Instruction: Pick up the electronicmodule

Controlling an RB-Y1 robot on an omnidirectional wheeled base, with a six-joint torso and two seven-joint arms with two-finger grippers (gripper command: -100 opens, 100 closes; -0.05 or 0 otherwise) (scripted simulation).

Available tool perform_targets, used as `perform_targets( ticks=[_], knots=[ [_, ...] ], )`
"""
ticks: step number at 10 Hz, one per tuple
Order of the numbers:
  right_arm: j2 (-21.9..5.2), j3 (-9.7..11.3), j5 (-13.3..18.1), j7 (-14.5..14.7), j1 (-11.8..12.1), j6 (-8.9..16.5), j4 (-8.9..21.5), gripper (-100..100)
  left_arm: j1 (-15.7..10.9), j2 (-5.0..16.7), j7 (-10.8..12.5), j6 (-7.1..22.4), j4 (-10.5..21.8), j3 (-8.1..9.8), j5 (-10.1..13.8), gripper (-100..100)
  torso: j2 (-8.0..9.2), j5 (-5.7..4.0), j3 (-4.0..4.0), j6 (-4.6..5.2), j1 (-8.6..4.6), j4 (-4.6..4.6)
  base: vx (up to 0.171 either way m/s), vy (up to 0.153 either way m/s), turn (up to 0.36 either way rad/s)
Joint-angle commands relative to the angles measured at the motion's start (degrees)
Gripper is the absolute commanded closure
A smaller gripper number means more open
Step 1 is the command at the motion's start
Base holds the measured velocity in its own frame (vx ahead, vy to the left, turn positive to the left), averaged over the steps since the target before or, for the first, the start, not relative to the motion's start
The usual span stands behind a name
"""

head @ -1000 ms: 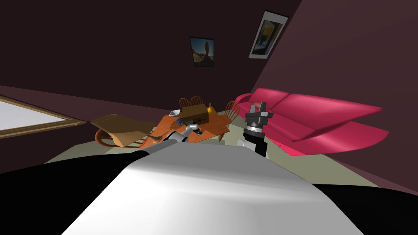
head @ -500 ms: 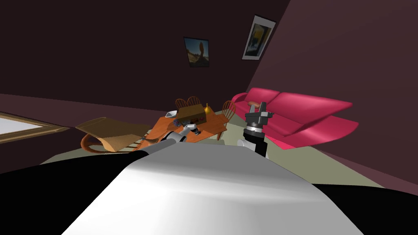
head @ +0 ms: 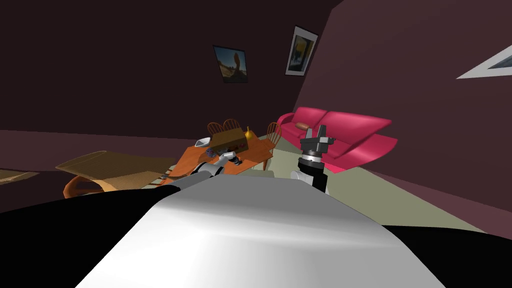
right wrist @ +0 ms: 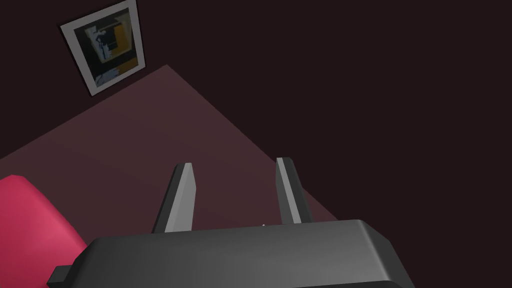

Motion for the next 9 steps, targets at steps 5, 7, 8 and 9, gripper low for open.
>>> perform_targets(
  ticks=[5, 7, 8, 9],
  knots=[
    [0.0, 0.0, 0.0, 0.0, -0.01, 0.0, 0.0, 0, 2.45, 5.32, -2.88, 1.41, 0.67, 4.83, 2.47, 100, -0.03, 0.03, -0.01, 0.05, 0.02, 0.02, -0.023, -0.037, -0.166],
    [0.0, 0.0, 0.0, 0.0, 0.0, 0.0, 0.0, 0, 2.45, 5.32, -2.88, 1.41, -0.07, 4.83, 2.47, 100, 0.02, 0.01, 0.03, 0.06, -0.07, 0.05, -0.024, -0.032, -0.025],
    [0.0, 0.0, 0.0, 0.0, 0.0, 0.0, 0.0, 0, 2.45, 5.32, -2.88, 1.41, 0.67, 4.83, 2.47, 100, -0.02, 0.01, 0.0, -0.01, 0.01, 0.01, -0.001, -0.006, 0.012],
    [0.0, -0.01, 0.0, 0.0, 0.0, 0.0, 0.0, 0, 3.07, 7.01, -3.89, 1.75, 0.76, 6.42, 3.33, 100, -0.05, 0.04, -0.03, -0.04, 0.09, -0.01, -0.021, -0.035, -0.2]
  ],
)
